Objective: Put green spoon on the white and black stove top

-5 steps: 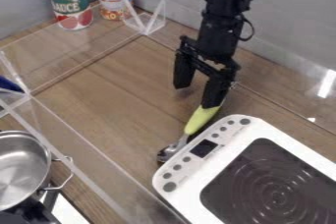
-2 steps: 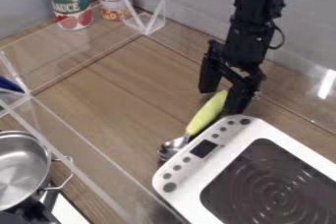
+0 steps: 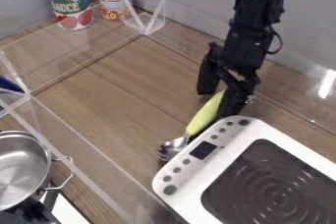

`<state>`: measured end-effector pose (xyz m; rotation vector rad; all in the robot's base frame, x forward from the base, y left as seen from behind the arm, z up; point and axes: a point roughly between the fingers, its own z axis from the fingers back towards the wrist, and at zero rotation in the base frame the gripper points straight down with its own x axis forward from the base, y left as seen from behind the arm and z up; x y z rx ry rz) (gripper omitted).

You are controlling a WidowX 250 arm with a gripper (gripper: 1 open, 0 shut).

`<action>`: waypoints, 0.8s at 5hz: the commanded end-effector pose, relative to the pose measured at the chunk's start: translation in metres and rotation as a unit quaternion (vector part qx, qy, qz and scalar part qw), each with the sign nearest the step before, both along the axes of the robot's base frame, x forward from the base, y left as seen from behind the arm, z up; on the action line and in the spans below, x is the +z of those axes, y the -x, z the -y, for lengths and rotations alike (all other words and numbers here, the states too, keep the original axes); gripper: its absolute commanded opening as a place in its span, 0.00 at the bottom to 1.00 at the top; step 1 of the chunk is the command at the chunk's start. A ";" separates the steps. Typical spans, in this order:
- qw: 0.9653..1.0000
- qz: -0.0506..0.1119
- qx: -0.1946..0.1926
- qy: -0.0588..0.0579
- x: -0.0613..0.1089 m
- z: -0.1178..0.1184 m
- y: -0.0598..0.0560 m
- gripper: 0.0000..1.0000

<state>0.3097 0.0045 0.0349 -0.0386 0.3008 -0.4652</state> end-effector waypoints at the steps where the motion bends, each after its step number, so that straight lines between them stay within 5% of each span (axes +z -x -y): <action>1: 1.000 0.014 -0.009 0.000 0.014 -0.002 0.006 1.00; 4: 1.000 0.006 0.015 0.003 0.024 -0.017 0.025 1.00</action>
